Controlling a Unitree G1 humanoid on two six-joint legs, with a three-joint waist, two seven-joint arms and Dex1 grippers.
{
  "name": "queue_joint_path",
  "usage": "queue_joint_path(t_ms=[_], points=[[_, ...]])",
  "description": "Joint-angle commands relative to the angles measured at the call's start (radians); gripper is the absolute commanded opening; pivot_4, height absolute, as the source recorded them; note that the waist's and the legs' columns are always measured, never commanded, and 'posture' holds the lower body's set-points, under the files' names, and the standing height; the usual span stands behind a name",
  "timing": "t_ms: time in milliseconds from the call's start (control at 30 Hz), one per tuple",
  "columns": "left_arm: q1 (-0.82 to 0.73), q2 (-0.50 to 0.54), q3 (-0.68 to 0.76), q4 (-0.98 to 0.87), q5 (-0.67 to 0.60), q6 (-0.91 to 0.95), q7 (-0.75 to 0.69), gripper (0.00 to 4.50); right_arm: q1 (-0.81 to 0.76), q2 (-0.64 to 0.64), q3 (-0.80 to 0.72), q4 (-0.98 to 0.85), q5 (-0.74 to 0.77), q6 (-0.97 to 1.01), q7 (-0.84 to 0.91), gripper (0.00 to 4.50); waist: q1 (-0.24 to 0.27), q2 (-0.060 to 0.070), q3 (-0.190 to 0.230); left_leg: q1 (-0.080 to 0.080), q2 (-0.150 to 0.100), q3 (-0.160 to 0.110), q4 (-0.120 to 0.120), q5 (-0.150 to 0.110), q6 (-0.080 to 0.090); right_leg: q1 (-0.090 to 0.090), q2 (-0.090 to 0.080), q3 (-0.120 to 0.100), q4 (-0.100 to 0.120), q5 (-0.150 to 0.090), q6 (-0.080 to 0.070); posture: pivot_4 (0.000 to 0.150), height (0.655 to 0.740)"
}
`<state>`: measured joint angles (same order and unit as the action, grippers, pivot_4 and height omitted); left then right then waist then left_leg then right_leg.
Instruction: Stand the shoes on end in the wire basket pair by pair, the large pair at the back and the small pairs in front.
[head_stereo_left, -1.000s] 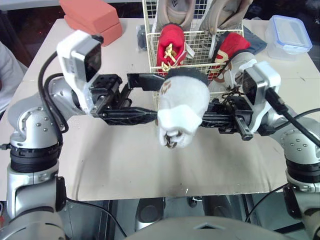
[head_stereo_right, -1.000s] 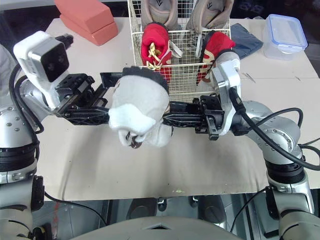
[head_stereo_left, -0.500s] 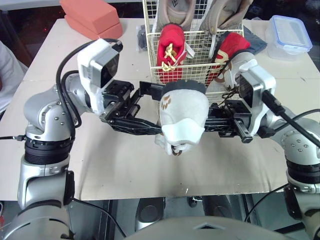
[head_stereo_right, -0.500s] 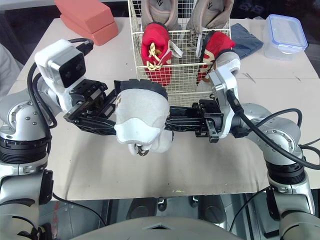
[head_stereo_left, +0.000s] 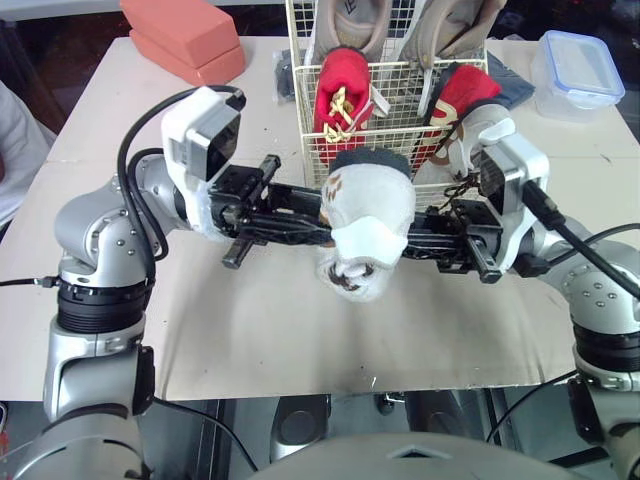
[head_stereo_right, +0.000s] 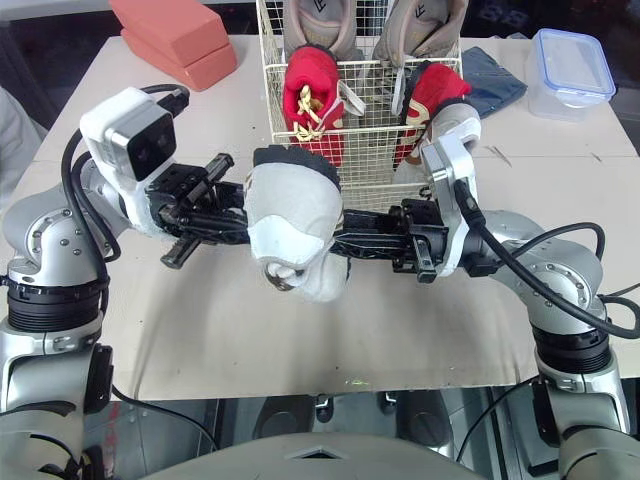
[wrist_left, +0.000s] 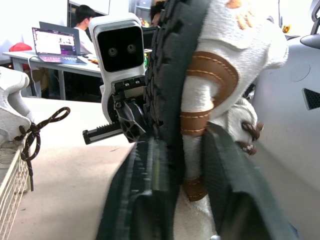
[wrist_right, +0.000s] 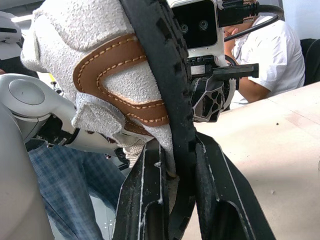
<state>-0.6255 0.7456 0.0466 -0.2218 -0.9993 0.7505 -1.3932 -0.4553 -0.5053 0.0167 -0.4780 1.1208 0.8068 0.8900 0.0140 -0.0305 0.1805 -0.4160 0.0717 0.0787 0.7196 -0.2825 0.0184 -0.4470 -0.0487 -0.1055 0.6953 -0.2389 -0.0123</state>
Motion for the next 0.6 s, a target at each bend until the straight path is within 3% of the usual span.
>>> queue_joint_path(t_ms=[33, 133, 167, 200, 433, 600], points=[[-0.02, -0.01, 0.003, 0.005, 0.027, -0.016, 0.011, 0.51, -0.005, 0.009, -0.014, -0.045, 0.013, -0.025, 0.003, 0.0, 0.0, 0.0, 0.0, 0.0, 0.0, 0.0, 0.0, 0.0, 0.0, 0.0, 0.0, 0.0, 0.0, 0.0, 0.0, 0.15, 0.686], [-0.026, -0.019, 0.027, 0.018, 0.028, -0.022, 0.032, 0.51, 0.007, 0.007, -0.026, -0.049, 0.018, -0.035, 0.01, 0.0, 0.0, 0.0, 0.0, 0.0, 0.0, 0.0, 0.0, 0.0, 0.0, 0.0, 0.0, 0.0, 0.0, 0.0, 0.0, 0.15, 0.686], [-0.026, -0.021, 0.038, 0.021, 0.026, -0.024, 0.041, 0.51, 0.011, 0.003, -0.033, -0.05, 0.027, -0.032, 0.01, 0.96, 0.0, 0.0, 0.0, 0.0, 0.0, 0.0, 0.0, 0.0, 0.0, 0.0, 0.0, 0.0, 0.0, 0.0, 0.0, 0.15, 0.686], [-0.027, -0.024, 0.051, 0.025, 0.021, -0.024, 0.053, 0.51, 0.016, -0.004, -0.041, -0.052, 0.035, -0.029, 0.01, 1.2, 0.0, 0.0, 0.0, 0.0, 0.0, 0.0, 0.0, 0.0, 0.0, 0.0, 0.0, 0.0, 0.0, 0.0, 0.0, 0.15, 0.686], [-0.028, -0.03, 0.146, 0.06, 0.009, -0.054, 0.129, 0.46, 0.08, -0.051, -0.122, -0.066, -0.009, -0.076, -0.014, 4.29, 0.0, 0.0, 0.0, 0.0, 0.0, 0.0, 0.0, 0.0, 0.0, 0.0, 0.0, 0.0, 0.0, 0.0, 0.0, 0.15, 0.686], [-0.025, -0.045, 0.174, 0.078, 0.041, -0.092, 0.171, 0.46, 0.186, -0.088, -0.157, -0.069, -0.098, -0.149, 0.002, 4.31, 0.002, 0.0, 0.0, 0.0, 0.0, 0.0, 0.0, 0.0, 0.0, 0.0, 0.0, 0.0, 0.0, 0.0, 0.001, 0.15, 0.686]])
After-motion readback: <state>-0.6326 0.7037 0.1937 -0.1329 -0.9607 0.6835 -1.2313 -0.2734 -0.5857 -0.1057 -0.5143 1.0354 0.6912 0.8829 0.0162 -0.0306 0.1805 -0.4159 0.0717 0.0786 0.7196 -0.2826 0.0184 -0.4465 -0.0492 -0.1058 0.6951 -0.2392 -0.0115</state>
